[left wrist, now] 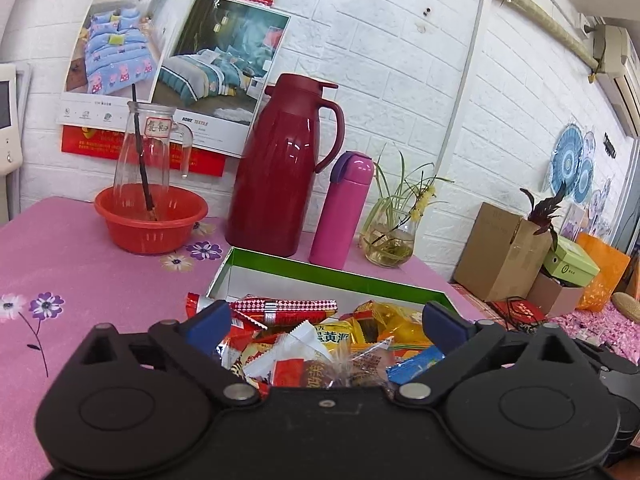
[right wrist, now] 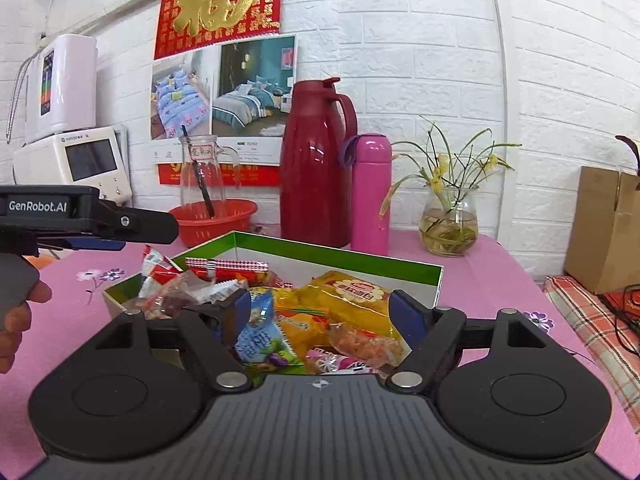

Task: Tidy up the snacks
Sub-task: 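Carry both bags into the box and open both tools, then grasp the green snack bag with the left tool while the right tool grasps the green-wrapped candy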

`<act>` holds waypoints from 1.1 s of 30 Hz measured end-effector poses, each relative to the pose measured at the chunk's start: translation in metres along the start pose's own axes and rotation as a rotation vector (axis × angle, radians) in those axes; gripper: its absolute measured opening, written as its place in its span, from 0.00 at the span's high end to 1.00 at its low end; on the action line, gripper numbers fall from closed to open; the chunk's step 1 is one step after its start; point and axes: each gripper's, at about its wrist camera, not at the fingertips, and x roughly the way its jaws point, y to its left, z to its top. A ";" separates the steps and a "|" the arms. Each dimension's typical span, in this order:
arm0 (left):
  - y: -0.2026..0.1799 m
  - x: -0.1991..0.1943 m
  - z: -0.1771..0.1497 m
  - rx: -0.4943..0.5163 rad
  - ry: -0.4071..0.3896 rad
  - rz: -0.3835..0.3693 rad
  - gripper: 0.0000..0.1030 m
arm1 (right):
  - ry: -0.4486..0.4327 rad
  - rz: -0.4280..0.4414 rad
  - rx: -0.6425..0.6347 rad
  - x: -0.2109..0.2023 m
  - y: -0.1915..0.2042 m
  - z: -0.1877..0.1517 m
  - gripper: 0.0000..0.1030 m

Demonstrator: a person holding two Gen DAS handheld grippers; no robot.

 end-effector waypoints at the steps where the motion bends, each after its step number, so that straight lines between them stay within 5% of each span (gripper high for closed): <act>1: 0.000 -0.005 0.000 -0.008 0.000 0.001 0.00 | -0.004 0.003 -0.004 -0.004 0.003 0.001 0.00; 18: -0.007 -0.078 -0.023 -0.031 0.075 0.016 0.00 | -0.028 0.136 -0.039 -0.079 0.062 -0.013 0.00; 33: 0.043 -0.101 -0.037 -0.129 0.101 0.071 0.00 | 0.058 0.107 -0.048 -0.078 0.083 -0.042 0.00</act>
